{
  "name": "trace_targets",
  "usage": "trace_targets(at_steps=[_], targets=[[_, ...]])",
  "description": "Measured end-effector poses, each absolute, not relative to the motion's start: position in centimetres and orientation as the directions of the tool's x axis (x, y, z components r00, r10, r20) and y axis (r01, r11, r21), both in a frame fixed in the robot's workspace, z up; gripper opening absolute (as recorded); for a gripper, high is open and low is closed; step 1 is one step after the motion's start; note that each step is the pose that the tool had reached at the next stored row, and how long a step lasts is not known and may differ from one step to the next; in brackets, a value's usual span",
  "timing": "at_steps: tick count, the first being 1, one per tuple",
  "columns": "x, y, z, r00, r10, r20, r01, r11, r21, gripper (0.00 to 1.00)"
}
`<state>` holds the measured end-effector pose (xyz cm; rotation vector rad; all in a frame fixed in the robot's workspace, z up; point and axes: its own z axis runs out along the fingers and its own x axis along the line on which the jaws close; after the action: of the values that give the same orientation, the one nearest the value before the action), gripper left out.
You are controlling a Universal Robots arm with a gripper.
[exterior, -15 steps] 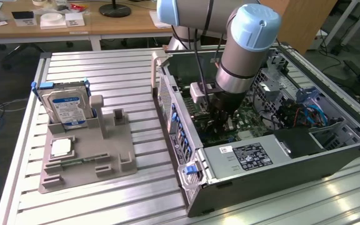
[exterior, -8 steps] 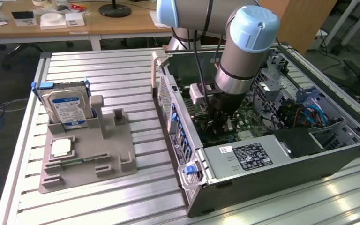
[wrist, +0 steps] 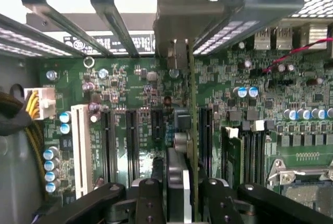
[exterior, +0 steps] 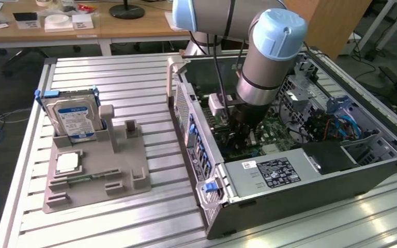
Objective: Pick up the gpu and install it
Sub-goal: 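Insert the gpu into the slot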
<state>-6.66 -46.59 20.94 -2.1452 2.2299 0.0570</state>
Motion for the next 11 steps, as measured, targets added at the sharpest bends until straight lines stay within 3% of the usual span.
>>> trace_targets(at_steps=[1, 11], targets=[[-6.7, -46.6, 21.0, -0.038, -0.998, -0.058, -0.999, 0.039, -0.006, 0.35], [-6.7, -46.6, 23.3, -0.036, -0.998, -0.059, -0.999, 0.038, -0.039, 0.35]])
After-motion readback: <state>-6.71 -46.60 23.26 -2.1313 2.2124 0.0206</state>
